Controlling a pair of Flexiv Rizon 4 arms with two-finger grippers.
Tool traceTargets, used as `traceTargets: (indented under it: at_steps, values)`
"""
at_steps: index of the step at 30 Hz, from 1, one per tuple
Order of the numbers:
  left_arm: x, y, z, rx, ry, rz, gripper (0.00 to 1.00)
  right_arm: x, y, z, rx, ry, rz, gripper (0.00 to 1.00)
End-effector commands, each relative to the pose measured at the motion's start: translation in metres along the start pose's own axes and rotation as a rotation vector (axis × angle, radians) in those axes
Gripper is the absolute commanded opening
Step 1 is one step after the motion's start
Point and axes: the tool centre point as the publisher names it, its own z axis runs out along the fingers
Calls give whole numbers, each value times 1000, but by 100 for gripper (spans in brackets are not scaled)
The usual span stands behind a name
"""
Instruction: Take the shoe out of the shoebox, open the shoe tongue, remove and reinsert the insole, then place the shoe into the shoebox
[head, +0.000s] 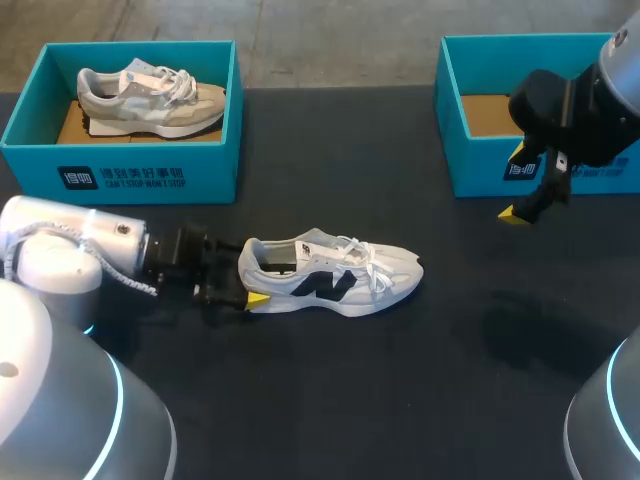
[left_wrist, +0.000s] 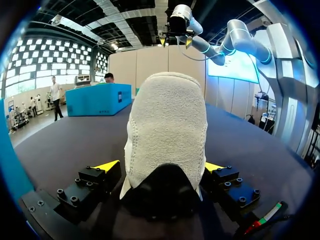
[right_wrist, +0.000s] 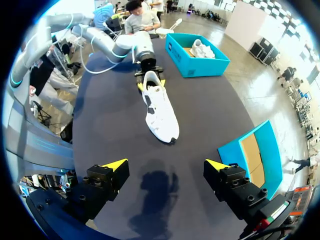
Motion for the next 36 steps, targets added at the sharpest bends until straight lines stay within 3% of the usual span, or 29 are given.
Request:
traceTargets:
  at_steps: [1,3,4,30,36]
  values:
    - [-3,1,4,-4,12,3,44,-1,1,2,3,1,1,100]
    - [-3,2,4,-8,20,7,18,-1,1,2,3,1,1,100]
    - [-3,3,4,-12,24,8,0,-1,1,2,3,1,1,100]
    - [1,4,1,-25,48,14,0,-1,1,2,3,1,1,100]
    - [1,4,1,-25,48,14,0,-17,21,7,62,3,110,100]
